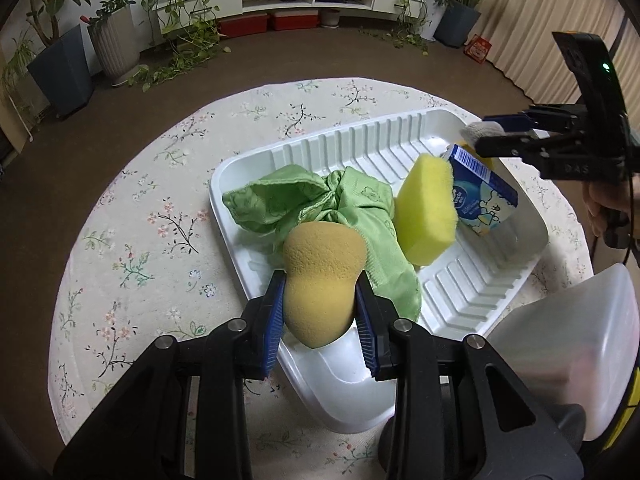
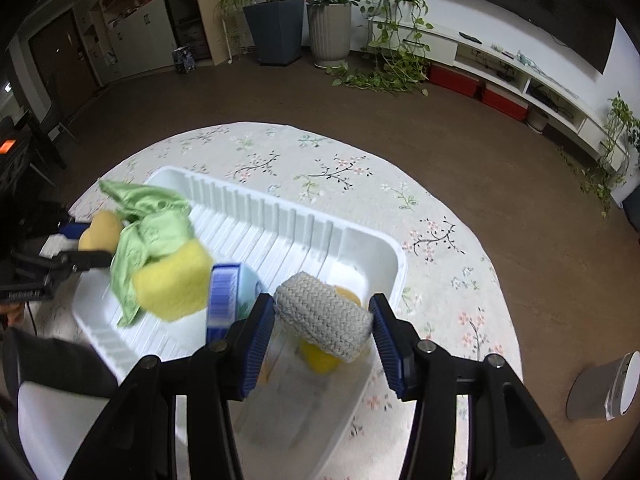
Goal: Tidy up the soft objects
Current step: 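Open both grippers to drop the egg sponge and knitted scrubber into the tray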
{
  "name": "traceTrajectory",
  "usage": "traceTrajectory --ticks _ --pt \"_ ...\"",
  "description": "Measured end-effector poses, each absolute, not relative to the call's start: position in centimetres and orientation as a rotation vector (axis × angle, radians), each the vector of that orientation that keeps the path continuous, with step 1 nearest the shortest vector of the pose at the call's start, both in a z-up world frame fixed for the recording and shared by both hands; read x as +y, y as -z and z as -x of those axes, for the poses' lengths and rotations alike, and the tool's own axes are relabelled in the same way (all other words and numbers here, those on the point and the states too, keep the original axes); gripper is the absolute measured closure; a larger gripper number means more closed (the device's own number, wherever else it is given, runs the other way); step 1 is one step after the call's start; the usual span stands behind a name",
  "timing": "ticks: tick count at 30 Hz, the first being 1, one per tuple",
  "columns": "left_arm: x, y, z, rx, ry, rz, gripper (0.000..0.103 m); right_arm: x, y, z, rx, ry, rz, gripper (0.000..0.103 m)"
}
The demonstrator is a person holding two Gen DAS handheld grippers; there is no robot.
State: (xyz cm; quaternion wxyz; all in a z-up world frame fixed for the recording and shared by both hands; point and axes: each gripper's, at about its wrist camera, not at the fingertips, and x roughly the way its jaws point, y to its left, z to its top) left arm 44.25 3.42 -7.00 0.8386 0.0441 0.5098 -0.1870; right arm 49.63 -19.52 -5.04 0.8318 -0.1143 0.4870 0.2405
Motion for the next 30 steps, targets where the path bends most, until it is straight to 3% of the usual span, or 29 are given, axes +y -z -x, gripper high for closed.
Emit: traceTrajectory --ticks 15,19,23,30 --pt "2.7 8.6 -44.6 1.086 0.415 -0.103 0.070 -17.5 7.2 -51.5 1.026 -0.505 0.282 0.051" --pt "3.2 8.4 -44.5 1.079 0.413 -0.073 0.057 -17.6 7.4 -51.5 1.029 -0.500 0.286 0.050" --pt "3.0 8.1 -44.3 1.073 0.409 -0.088 0.033 -17.8 7.7 -51.3 1.031 -0.490 0.294 0.050" --pt "3.1 7.8 -44.1 1.063 0.411 -0.072 0.027 -18.1 7.5 -50.9 1.021 -0.488 0.291 0.049"
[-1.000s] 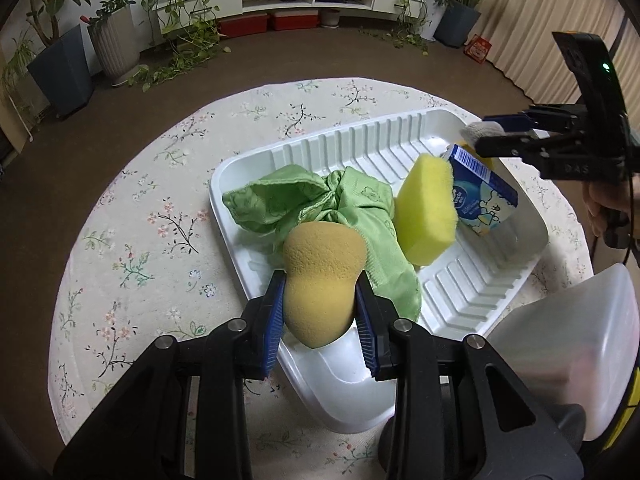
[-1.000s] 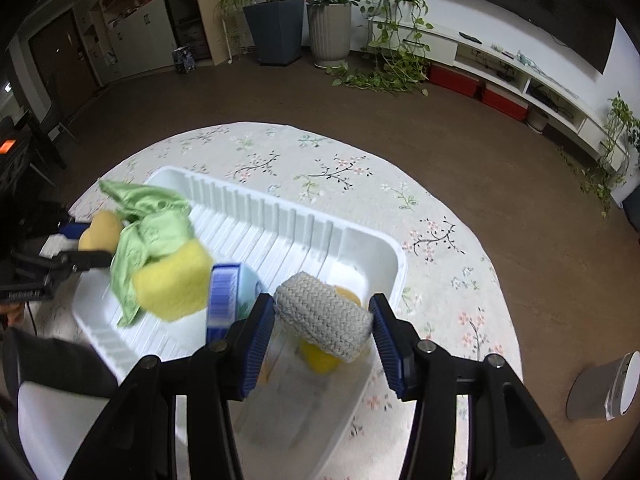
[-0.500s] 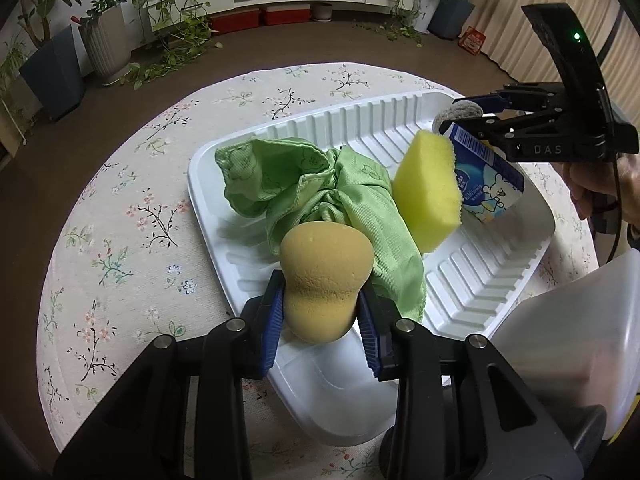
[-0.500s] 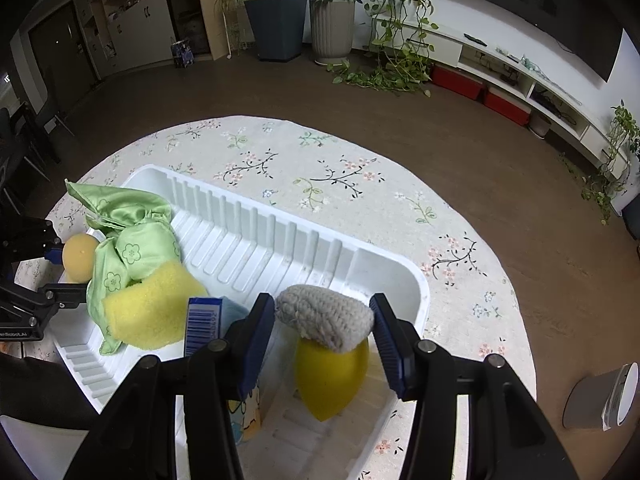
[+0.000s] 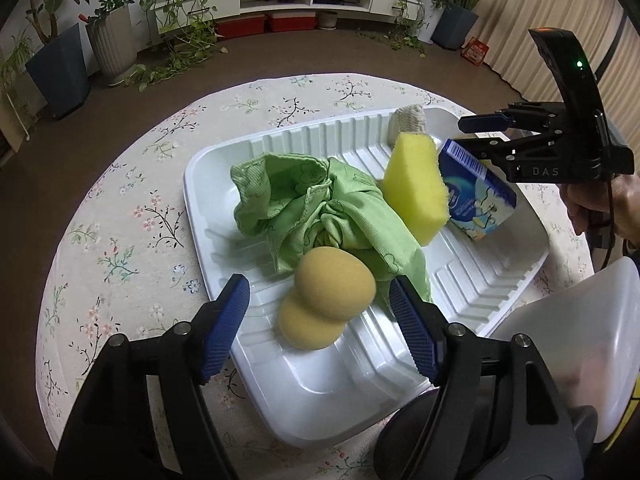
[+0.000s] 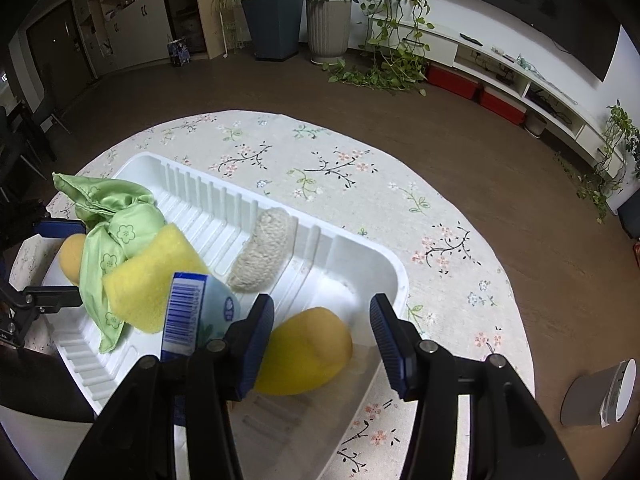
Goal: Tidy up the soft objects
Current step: 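Open both grippers to drop the egg sponge and knitted scrubber into the tray, then move both grippers back toward the remaining objects on the table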
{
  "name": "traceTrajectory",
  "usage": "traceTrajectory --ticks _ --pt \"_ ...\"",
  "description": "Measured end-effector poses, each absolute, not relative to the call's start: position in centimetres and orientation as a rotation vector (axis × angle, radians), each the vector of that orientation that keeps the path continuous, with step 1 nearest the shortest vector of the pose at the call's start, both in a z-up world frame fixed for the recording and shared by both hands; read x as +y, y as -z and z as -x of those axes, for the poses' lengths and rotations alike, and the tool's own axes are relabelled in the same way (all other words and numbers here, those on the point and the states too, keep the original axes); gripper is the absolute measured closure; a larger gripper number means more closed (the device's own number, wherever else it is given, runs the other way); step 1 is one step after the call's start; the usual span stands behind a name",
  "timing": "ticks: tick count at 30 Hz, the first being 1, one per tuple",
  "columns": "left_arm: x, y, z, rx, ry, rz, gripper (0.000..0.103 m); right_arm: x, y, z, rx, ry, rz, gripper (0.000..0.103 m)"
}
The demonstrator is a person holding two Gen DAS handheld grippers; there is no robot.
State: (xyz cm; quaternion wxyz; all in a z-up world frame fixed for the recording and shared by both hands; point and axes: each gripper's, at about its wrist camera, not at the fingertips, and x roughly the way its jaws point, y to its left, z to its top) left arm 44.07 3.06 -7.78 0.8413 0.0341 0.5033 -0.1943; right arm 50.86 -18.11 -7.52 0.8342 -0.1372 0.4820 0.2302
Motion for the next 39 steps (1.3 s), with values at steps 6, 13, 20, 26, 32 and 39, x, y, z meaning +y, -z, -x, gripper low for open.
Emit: traceTrajectory --ticks 6,13,20,26,32,39 --pt "3.5 7.0 -43.8 1.040 0.411 -0.057 0.009 -18.6 6.8 -50.4 1.000 -0.483 0.267 0.045" --pt "5.2 5.3 -43.3 0.997 0.395 0.032 0.008 -19.9 4.5 -49.3 0.948 -0.489 0.217 0.038" --pt "8.1 3.0 -40.8 0.933 0.372 0.138 0.000 -22.8 1.4 -46.9 0.891 -0.463 0.157 0.022" --pt "9.8 2.5 -38.1 0.915 0.326 0.193 0.000 -25.4 0.7 -44.5 0.887 -0.420 0.127 0.005" --pt "10.3 2.0 -35.7 0.882 0.289 0.200 0.000 -26.9 -0.1 -42.4 0.866 -0.388 0.102 0.000" --pt "10.3 1.1 -32.0 0.827 0.280 0.208 0.000 -28.7 -2.2 -38.6 0.807 -0.355 0.063 0.000"
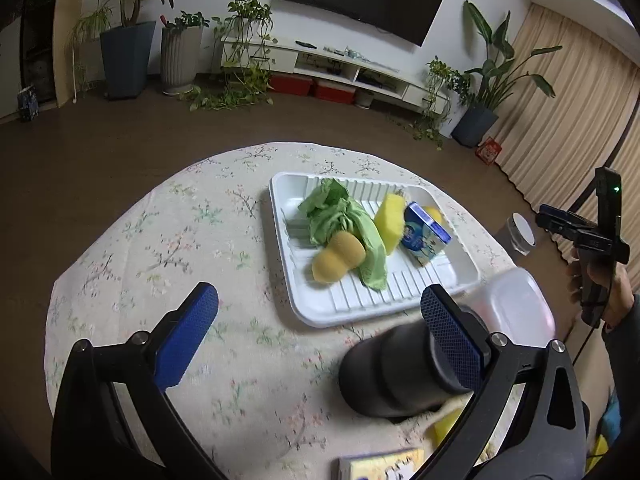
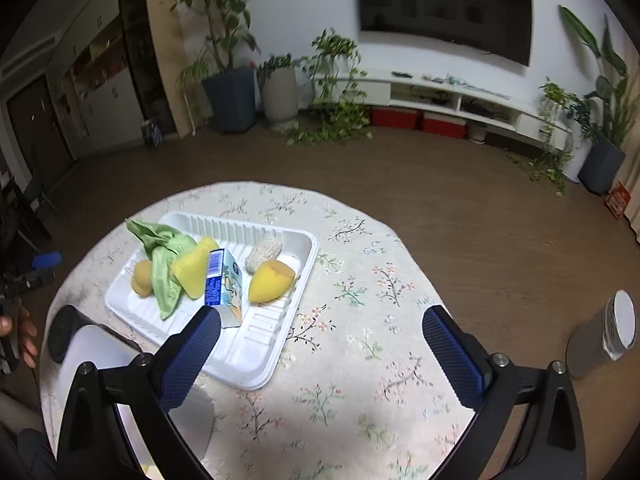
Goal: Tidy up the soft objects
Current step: 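Move both grippers back toward the remaining objects on the table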
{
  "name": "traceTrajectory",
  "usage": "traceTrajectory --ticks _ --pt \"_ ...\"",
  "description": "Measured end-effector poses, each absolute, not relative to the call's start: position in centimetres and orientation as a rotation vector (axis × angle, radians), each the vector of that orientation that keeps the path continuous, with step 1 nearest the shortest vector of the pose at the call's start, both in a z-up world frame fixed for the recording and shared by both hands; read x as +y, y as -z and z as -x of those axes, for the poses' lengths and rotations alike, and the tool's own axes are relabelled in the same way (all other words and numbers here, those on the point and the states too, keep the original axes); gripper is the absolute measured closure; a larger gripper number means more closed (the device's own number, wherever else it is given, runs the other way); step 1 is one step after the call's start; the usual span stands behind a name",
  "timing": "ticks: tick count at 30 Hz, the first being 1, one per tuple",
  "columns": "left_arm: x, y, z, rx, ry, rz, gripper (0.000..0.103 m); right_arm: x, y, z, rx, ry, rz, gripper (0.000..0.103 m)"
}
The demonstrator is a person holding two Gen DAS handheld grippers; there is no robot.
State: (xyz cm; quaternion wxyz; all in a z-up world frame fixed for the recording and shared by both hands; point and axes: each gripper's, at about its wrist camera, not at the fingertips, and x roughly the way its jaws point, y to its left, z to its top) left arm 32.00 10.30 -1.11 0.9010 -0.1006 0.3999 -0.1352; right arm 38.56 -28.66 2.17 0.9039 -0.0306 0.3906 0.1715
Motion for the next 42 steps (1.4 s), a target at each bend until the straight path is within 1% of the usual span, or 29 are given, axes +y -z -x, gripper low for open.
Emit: traceTrajectory --ticks 7,11,16,21,27,31,34,39,42 --pt "9.0 1.2 -25.0 0.709 0.321 0.158 0.000 -29.7 -2.6 -31.1 0.701 -0.400 0.011 0.000" --pt "7.7 2.7 -21.3 0.749 0.328 0.138 0.000 -28.7 -1.5 -26.3 0.681 -0.445 0.013 0.000" --pt "7.2 4.1 -17.5 0.784 0.325 0.204 0.000 -26.6 0.7 -20.8 0.712 -0.479 0.018 0.000" --pt "6.5 4.3 -13.6 0.773 0.289 0.232 0.000 -25.0 3.3 -16.0 0.760 -0.493 -0.030 0.000" --pt "3.2 5.3 -10.2 0.804 0.277 0.180 0.000 -24.0 5.7 -12.1 0.810 -0.476 -0.097 0.000" --pt "0.7 6.4 -8.9 0.812 0.294 0.130 0.000 -22.4 7.0 -11.0 0.877 -0.456 -0.096 0.000" --pt "-0.5 7.3 -9.0 0.834 0.293 0.108 0.000 -21.4 7.4 -10.8 0.901 -0.464 -0.083 0.011" --pt "-1.4 7.7 -9.9 0.845 0.304 0.108 0.000 -19.9 7.5 -10.2 0.897 -0.444 -0.019 0.014" --pt "-1.6 7.9 -10.5 0.847 0.310 0.121 0.000 -19.8 7.5 -10.3 0.897 -0.453 -0.024 0.018"
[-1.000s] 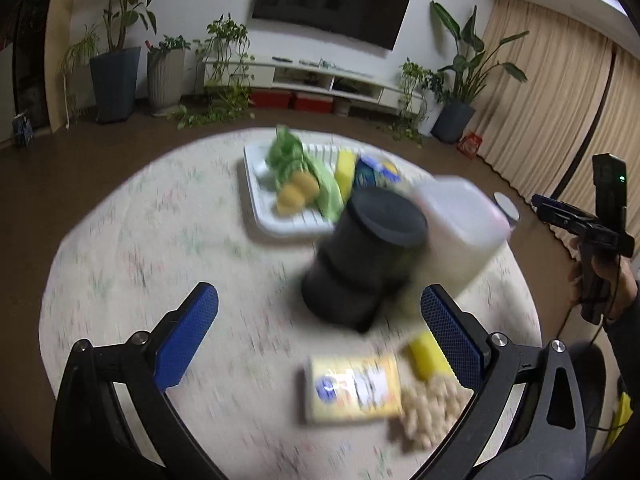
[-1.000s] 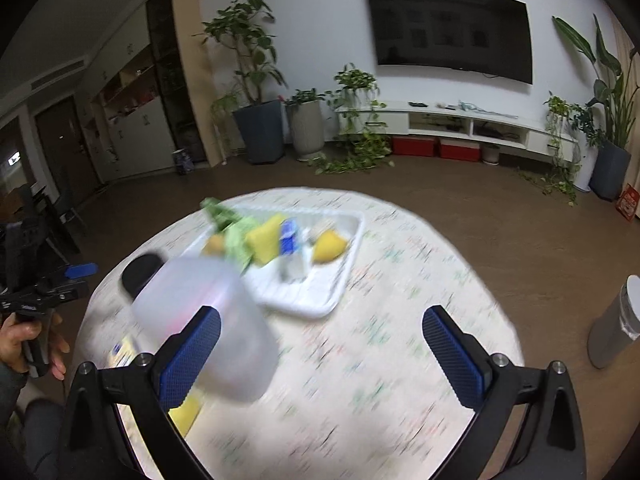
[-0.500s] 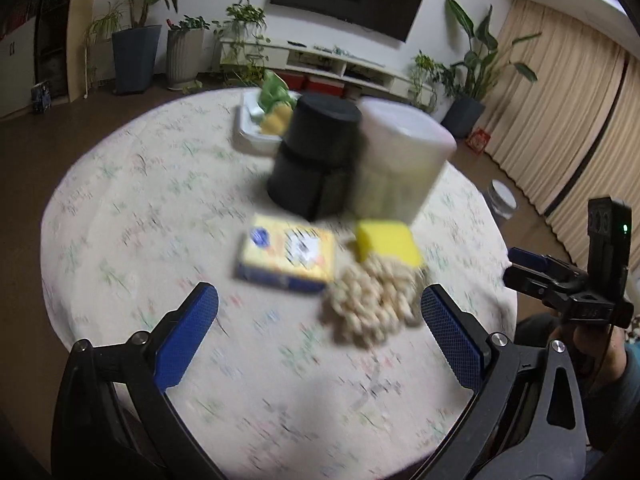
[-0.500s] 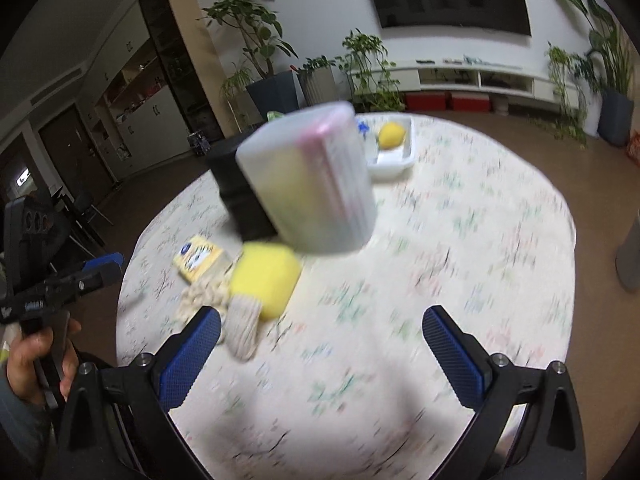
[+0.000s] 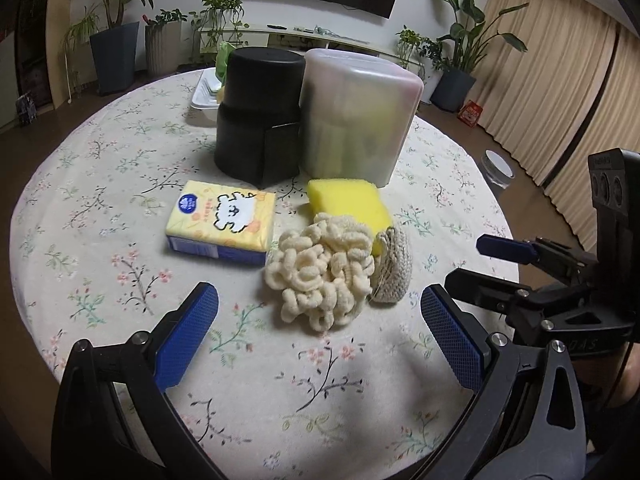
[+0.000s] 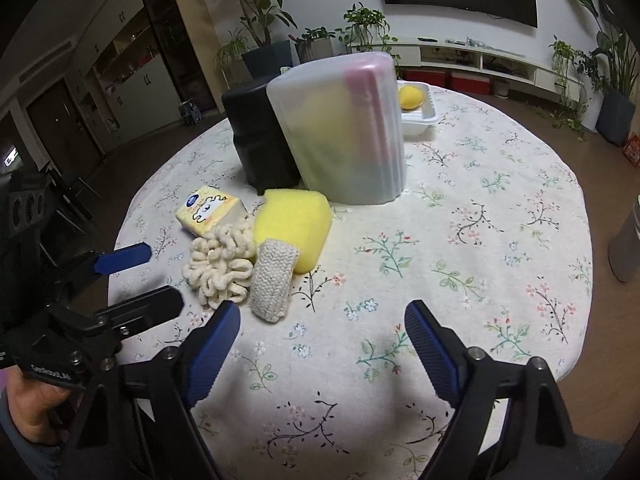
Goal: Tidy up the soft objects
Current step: 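Move both grippers back toward the remaining objects on the table, then grasp the cream loofah flower with the left gripper while the right grasps the knitted scrubber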
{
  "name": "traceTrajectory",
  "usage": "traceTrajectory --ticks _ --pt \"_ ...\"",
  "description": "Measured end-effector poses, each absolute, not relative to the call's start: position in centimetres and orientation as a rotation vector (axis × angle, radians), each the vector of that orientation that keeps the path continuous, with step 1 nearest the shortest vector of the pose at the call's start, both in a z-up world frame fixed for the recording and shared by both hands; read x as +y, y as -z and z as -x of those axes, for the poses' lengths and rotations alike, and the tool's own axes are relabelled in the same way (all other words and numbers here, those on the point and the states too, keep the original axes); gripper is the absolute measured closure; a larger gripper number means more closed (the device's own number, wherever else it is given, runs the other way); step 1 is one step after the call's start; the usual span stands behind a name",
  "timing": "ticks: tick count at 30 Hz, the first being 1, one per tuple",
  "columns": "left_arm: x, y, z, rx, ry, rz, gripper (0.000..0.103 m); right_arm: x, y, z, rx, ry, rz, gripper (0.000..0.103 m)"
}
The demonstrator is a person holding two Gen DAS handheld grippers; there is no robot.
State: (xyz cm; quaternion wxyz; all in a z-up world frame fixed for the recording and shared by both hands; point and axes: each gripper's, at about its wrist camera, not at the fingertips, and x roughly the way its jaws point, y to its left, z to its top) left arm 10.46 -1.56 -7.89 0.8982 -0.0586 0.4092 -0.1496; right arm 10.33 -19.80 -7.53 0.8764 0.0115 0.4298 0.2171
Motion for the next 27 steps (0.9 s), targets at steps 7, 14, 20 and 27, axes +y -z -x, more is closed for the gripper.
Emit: traceTrajectory --ticks 7,14,20,27 --pt "-2.6 8.8 -11.8 0.875 0.324 0.106 0.000 -19.6 7.9 -11.2 0.923 -0.464 -0.023 0.027" --pt "-2.0 9.6 -12.4 0.899 0.311 0.127 0.000 -19.8 8.2 -12.0 0.943 -0.475 -0.038 0.028" --pt "-1.5 10.0 -12.5 0.900 0.317 0.146 0.000 -19.5 8.0 -12.4 0.945 -0.485 -0.052 0.028" --pt "-1.9 10.5 -12.8 0.903 0.311 0.124 0.002 -19.9 7.8 -12.4 0.946 -0.483 -0.063 0.028"
